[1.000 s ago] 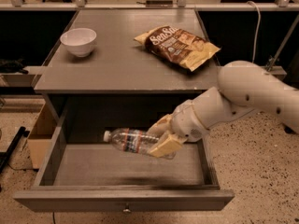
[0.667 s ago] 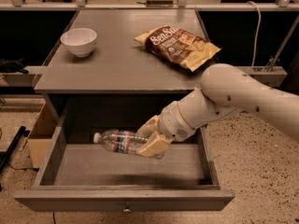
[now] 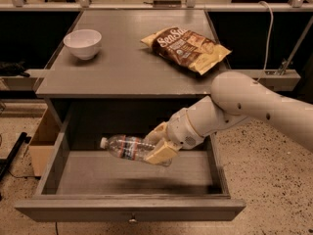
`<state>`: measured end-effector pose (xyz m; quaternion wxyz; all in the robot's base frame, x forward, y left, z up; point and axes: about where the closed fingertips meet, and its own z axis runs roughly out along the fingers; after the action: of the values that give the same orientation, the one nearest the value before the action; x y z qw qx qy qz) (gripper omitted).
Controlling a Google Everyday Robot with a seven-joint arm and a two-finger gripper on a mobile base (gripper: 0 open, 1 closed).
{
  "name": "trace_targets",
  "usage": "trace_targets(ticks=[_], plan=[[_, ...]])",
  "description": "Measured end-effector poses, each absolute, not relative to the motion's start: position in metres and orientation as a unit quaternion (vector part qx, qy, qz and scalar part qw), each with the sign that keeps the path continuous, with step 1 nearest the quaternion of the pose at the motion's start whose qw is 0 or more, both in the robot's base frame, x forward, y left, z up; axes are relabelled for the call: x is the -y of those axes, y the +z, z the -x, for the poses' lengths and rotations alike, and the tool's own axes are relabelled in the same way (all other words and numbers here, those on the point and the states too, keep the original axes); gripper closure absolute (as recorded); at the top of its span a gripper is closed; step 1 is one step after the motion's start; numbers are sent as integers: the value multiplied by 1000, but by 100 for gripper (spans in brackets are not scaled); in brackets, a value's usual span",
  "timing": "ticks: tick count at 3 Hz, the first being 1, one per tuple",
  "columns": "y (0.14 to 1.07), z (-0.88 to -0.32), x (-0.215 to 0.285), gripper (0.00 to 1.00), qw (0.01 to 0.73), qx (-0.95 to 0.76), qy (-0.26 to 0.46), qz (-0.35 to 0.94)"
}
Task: Place water bottle into top drawer
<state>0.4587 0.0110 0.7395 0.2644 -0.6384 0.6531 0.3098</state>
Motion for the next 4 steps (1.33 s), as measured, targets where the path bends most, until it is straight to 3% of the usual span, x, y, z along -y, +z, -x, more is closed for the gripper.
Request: trace_targets(ticks=[4], plan=[[697, -501, -12, 100, 247, -685, 300, 617]])
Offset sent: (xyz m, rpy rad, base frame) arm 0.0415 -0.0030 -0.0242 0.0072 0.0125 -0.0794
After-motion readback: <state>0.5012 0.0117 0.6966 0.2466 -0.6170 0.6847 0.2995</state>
